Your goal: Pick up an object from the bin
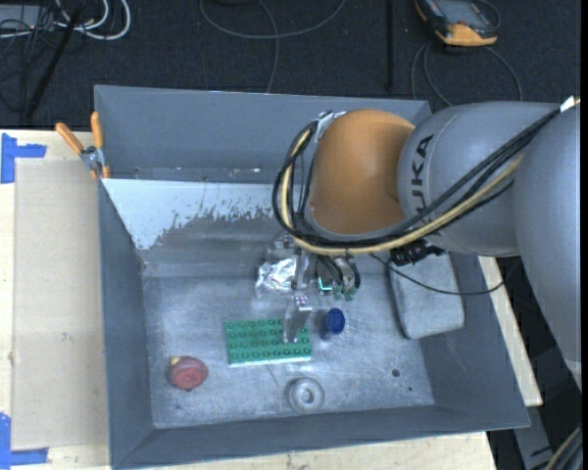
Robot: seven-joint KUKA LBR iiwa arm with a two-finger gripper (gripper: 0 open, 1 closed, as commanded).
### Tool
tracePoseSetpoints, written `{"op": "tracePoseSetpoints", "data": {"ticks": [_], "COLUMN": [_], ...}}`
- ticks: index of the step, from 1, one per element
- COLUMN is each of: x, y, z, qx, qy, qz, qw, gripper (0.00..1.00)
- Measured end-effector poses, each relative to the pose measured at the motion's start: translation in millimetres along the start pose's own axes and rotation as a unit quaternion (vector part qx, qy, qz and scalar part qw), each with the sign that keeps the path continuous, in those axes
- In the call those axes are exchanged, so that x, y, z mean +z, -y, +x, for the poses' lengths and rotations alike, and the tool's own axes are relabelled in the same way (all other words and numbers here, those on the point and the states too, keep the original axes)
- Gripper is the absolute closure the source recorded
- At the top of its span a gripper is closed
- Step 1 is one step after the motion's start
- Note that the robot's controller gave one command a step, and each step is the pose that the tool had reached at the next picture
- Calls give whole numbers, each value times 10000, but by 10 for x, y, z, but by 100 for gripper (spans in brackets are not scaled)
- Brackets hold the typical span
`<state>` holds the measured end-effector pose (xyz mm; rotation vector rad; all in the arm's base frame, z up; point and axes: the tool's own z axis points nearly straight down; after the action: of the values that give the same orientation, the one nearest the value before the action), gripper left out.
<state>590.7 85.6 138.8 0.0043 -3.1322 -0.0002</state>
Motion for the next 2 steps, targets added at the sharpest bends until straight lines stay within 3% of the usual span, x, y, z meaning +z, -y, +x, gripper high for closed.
{"op": "tracePoseSetpoints", "data": {"ticks": [1, 2], "x": [322, 653], "y": [-301, -104], "z": [-144, 383], "qx": [-2017, -2619], "qy": [40, 134], "qz": [1, 5], "qw": [9794, 9650], "gripper": [0, 0]}}
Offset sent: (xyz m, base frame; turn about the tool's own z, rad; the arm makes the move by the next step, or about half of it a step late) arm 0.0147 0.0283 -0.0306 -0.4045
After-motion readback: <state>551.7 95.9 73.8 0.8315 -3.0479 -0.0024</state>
